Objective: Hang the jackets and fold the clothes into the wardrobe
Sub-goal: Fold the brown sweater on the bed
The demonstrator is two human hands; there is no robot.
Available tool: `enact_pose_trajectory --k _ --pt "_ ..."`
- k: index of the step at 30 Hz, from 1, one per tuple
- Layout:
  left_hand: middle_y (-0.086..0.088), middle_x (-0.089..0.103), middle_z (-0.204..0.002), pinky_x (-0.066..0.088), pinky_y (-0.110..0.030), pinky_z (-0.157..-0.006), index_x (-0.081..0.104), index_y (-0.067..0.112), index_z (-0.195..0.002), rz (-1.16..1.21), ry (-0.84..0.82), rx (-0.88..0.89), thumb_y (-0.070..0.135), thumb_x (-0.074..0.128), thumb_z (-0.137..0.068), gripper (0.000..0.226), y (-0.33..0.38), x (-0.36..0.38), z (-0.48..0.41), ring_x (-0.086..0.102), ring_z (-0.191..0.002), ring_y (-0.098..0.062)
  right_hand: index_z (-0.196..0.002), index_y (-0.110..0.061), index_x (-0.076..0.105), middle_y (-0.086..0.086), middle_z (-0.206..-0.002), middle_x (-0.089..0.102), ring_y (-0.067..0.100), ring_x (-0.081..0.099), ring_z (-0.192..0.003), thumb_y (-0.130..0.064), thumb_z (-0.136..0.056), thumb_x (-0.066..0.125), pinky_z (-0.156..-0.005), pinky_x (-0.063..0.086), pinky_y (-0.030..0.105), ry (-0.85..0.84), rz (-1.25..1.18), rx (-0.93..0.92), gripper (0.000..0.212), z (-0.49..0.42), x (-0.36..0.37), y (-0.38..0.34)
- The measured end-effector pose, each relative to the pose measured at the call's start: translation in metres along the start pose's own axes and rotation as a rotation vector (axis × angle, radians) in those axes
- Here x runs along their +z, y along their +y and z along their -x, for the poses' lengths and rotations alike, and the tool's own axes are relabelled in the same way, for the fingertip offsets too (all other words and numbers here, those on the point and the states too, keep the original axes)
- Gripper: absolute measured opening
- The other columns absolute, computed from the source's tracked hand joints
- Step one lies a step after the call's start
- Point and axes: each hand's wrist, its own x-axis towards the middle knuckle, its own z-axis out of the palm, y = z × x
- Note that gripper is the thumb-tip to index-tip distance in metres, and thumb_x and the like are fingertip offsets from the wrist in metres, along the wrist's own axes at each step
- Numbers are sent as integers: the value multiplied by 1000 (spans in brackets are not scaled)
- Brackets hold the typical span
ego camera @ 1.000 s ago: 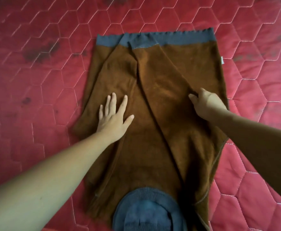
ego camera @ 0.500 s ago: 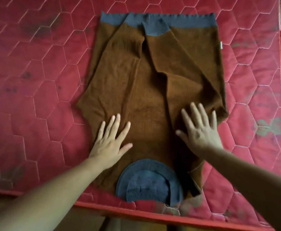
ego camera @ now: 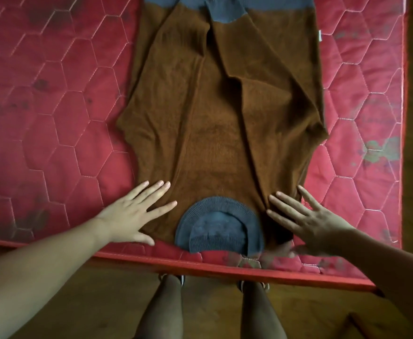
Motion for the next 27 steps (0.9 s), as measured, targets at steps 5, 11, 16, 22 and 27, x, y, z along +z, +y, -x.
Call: enact_pose_trajectory --k 5,11,16,22,27 --pt "-7 15 -168 25 -46 -123 22 20 -160 84 113 -8 7 76 -67 108 -14 -6 2 16 -155 -21 -159 -22 31 11 -160 40 32 40 -147 -14 -94 39 -114 25 65 131 -53 38 66 7 4 -4" --pt "16 62 -125 52 -36 -99 67 25 -116 612 373 -248 -15 69 -60 69 -18 -30 -16 62 -115 -12 -114 -14 67 4 -100 72 27 70 -98 -18 -98 51 -109 41 54 371 -324 248 23 -32 -36 -5" --pt "8 66 -115 39 -9 -99 70 18 -118 990 681 -527 -25 48 -65 72 -74 -118 -39 61 -111 -10 -101 -10 51 6 -82 61 31 58 -72 -23 -92 41 -65 43 38 613 -811 758 19 -64 -138 47" --pt "-7 65 -122 44 -26 -91 48 16 -142 1165 878 -899 14 64 -95 49 -217 -215 -108 59 -105 -20 -129 -16 54 8 -108 62 28 59 -102 -43 -100 57 -88 47 39 668 -961 1121 40 -142 -215 215" --pt "-12 46 -151 37 -31 -108 27 15 -157 1196 305 -899 29 69 -95 76 -192 -156 -123 49 -134 -29 -133 -6 51 9 -119 61 38 61 -110 -44 -85 76 -78 43 34 162 -996 1166 66 -155 -135 225"
